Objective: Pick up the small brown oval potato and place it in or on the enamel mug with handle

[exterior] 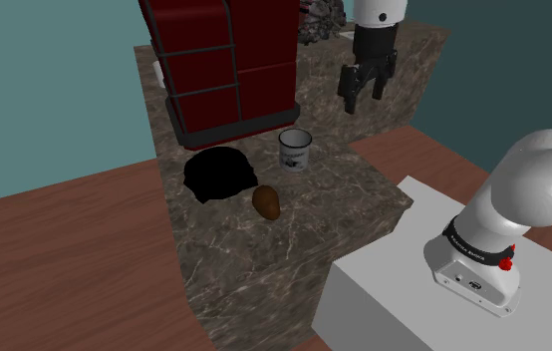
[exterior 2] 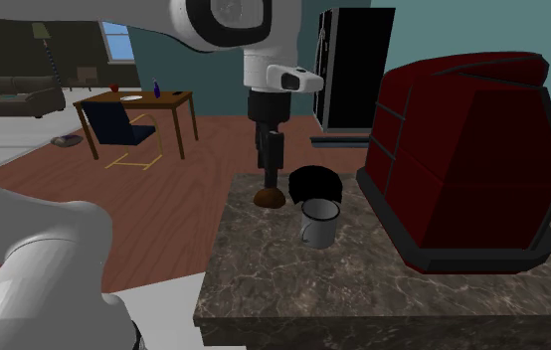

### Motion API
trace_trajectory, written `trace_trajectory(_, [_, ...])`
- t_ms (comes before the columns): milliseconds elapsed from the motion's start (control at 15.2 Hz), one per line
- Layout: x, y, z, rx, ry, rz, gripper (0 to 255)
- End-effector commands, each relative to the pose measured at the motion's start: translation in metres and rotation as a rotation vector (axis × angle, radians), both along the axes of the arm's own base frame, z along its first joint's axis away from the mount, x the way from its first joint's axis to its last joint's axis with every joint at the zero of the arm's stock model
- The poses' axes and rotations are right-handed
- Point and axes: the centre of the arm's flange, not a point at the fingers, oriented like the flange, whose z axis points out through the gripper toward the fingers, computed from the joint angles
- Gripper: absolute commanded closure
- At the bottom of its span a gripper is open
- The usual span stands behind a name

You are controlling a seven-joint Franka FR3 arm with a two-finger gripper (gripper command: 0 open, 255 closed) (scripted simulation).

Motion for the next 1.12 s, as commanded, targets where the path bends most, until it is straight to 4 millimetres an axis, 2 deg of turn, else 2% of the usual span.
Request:
trace_trajectory(0, [0.006, 0.024, -0.013, -0.015, 0.001, -0.019, 0])
trace_trajectory(1056, [0.072, 0.207, -0.129, -0.133, 0.015, -0.153, 0])
